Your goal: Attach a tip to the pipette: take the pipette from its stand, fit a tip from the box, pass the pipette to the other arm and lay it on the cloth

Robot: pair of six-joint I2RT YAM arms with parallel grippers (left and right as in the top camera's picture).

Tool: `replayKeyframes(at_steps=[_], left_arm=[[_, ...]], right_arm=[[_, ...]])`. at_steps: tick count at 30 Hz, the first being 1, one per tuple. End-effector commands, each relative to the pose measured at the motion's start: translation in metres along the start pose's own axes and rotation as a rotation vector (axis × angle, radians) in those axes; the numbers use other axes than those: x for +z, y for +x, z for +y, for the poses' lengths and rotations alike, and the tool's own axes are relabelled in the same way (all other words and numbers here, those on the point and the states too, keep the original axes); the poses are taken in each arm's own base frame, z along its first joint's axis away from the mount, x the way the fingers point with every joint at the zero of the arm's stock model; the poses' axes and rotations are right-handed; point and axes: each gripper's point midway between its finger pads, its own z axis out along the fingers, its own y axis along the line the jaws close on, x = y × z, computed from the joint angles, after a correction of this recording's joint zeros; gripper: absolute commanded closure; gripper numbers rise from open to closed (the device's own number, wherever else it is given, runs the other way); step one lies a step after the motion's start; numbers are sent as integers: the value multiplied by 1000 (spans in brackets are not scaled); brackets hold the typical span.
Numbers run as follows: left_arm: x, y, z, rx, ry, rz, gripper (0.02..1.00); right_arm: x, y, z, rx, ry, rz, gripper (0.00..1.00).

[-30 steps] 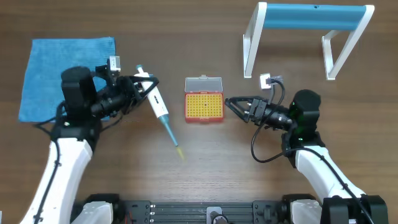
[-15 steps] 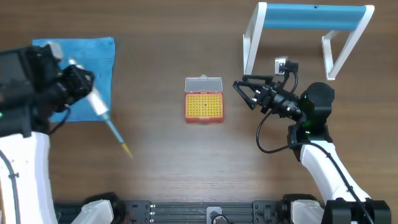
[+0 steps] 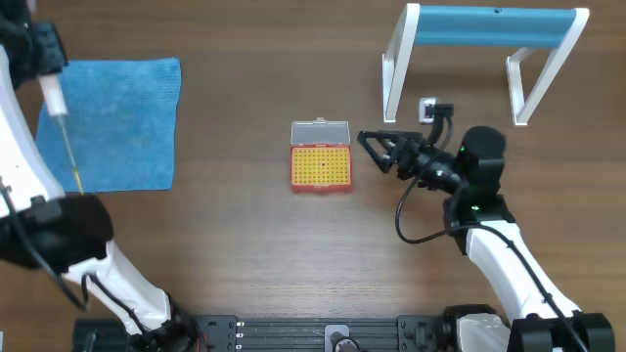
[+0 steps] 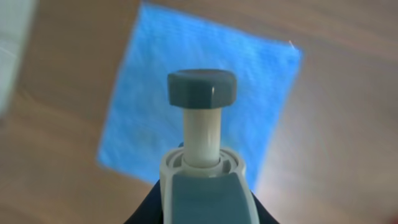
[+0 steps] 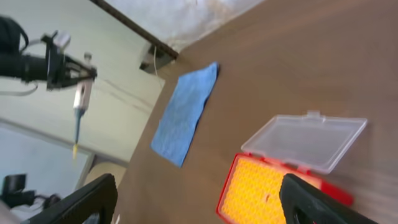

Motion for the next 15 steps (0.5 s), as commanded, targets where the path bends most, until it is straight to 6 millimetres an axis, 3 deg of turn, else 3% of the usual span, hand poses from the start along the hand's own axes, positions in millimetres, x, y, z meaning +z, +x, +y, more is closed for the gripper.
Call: replayKeyframes(at_steps=[1,3,9,15], left_arm=[[61,-22,18,190,-117,40,989],[96,-24,16,254,-112,74,989],[176,-21,11,404,-83,137,989],[233,4,-7,451,-3,229,989]], right_arm=[[11,-2,4,-8,41,-29,159],[12,-3,1,11,61,-42,159],[11,-12,-8,48,116,-96,159],[20,-9,-9,47,164,-123,159]])
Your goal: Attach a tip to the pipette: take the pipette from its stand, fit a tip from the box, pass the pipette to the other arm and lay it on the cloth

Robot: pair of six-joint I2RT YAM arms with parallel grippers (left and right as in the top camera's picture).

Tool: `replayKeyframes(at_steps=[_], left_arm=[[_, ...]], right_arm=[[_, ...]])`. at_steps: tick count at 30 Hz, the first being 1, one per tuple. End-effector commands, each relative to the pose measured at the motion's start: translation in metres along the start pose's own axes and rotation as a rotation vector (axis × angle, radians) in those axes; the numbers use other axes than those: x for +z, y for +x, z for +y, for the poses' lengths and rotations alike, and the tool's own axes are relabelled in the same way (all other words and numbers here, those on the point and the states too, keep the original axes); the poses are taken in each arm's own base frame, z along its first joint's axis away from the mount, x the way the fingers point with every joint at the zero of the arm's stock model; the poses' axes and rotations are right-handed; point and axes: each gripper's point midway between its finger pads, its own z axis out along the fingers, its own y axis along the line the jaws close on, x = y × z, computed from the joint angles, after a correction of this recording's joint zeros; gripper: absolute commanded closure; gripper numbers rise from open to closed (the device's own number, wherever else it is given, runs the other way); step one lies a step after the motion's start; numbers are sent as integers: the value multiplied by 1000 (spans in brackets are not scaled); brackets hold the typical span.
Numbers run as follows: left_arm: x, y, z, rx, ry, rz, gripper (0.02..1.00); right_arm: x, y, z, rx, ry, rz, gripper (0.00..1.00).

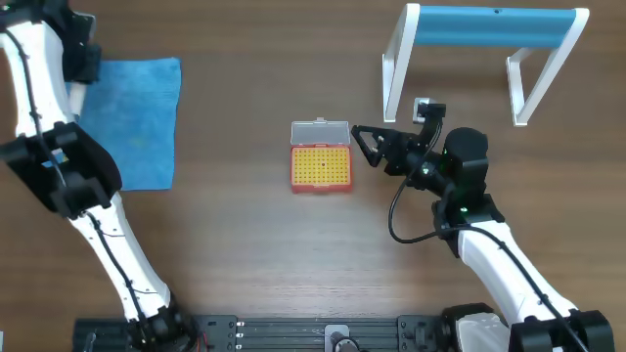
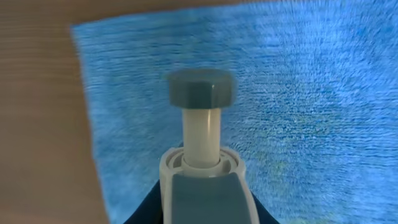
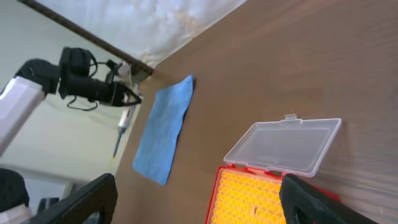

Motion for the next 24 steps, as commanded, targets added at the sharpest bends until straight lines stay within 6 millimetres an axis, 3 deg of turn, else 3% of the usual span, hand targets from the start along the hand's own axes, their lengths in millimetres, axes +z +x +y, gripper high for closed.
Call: replayKeyframes(at_steps=[1,4,7,15,24], left_arm=[[39,1,-24,77,67,44,991],[57,3,-39,90,93,74,989],[65,-6,-41,45,83,49,989],[66,-16,-43,-49,140,-8,987],[68,-13,-29,-112,130,-14,987]], right_arm=[[8,-4,6,-7,37,-48,159],[10,0,9,-6,35,-42,159],[10,-1,9,-7,37,-44,159],[11,2,10,-5,33,-37,159],[11,2,11,-6,33,-36,159]])
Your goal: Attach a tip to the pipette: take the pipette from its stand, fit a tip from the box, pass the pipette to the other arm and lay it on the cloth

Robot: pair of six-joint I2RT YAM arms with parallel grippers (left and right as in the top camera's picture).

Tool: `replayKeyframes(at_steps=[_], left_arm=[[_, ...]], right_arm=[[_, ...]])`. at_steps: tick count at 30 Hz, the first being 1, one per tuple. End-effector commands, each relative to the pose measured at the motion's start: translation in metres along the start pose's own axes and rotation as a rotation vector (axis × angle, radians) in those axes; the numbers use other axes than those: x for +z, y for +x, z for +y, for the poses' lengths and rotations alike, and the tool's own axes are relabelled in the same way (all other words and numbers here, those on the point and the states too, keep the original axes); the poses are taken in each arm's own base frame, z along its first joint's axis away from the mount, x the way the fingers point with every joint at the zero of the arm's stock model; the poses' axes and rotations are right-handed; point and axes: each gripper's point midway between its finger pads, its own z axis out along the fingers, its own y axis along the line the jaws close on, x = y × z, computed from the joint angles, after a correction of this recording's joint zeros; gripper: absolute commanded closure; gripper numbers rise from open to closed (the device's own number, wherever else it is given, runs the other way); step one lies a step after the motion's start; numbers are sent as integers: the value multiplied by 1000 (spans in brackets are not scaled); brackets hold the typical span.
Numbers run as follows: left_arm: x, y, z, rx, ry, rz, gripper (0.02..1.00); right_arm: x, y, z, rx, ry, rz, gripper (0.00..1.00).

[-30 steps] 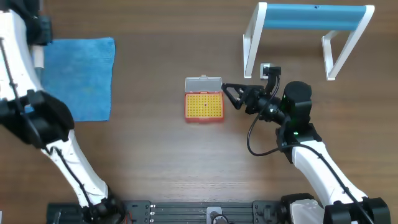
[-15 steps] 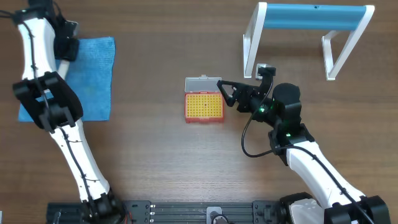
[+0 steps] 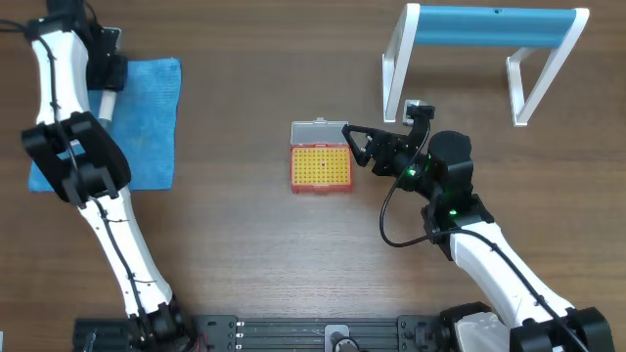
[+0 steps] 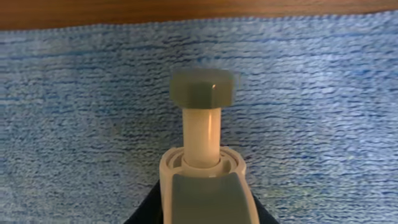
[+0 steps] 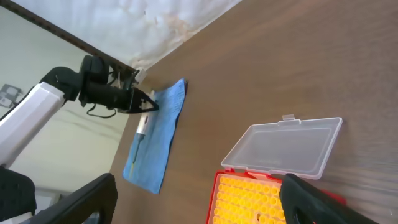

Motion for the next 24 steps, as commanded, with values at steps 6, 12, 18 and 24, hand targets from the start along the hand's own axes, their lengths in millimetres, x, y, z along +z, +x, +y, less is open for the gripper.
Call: replayKeyframes(at_steps=[6,12,18,24], left_arm=[[6,-1,6,-69,18,-14,989],[22,10,0,-78,37,38,987],[22,10,2,-77,28,38,980],[16,12,7,-76,-2,52,53]], right_arm=[[0,-5,7,-6,-11,-15,159],[0,-5,7,-6,-11,-15,159],[0,-5,7,-6,-12,-14,154],[0,-6,8,-7,-13,-16,156]])
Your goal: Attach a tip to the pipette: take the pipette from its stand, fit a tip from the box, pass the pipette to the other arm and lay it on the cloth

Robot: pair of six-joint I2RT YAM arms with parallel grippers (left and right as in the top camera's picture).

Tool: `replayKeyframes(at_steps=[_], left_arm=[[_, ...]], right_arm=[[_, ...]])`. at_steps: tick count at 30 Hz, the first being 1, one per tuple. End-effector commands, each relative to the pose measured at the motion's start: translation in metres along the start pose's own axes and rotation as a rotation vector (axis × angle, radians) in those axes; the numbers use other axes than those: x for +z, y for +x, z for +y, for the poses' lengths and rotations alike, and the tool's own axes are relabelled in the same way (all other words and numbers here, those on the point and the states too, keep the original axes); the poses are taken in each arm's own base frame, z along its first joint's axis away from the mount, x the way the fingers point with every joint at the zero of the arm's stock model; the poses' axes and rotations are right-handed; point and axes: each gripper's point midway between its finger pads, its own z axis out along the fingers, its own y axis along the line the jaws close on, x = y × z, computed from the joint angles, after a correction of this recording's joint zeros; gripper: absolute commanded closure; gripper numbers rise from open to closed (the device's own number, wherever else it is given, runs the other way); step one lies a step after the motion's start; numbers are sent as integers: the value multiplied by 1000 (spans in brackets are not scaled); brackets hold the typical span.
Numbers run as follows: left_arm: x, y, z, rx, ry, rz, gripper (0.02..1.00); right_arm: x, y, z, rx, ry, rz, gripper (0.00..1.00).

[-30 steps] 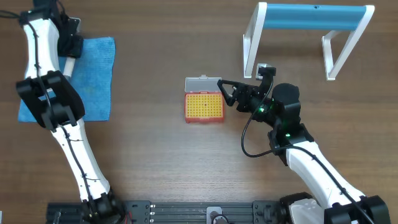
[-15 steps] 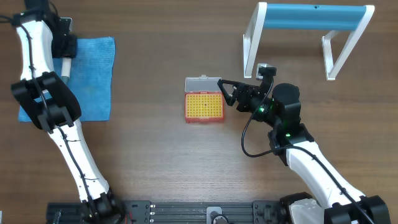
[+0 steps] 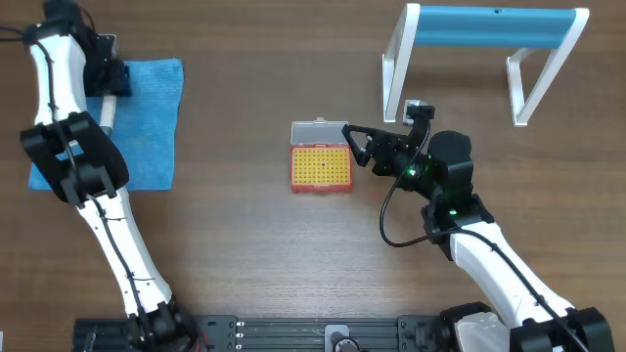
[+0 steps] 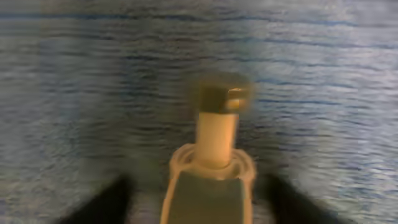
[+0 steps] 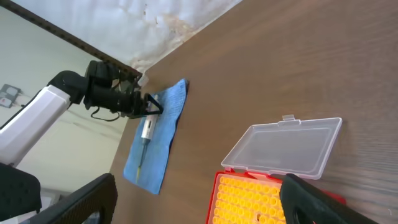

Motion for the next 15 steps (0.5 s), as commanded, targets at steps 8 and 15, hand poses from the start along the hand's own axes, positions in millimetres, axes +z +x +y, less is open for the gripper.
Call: replayKeyframes(at_steps=[8,15], left_arm=[[-98,-31,10,-22,-46,-148,53],[-231,-1,-17,-134,33,-247,51]], right_arm=[[-1,-10,12,-19,-30,-30,159],[-1,-10,12,-31,-29,-31,156]])
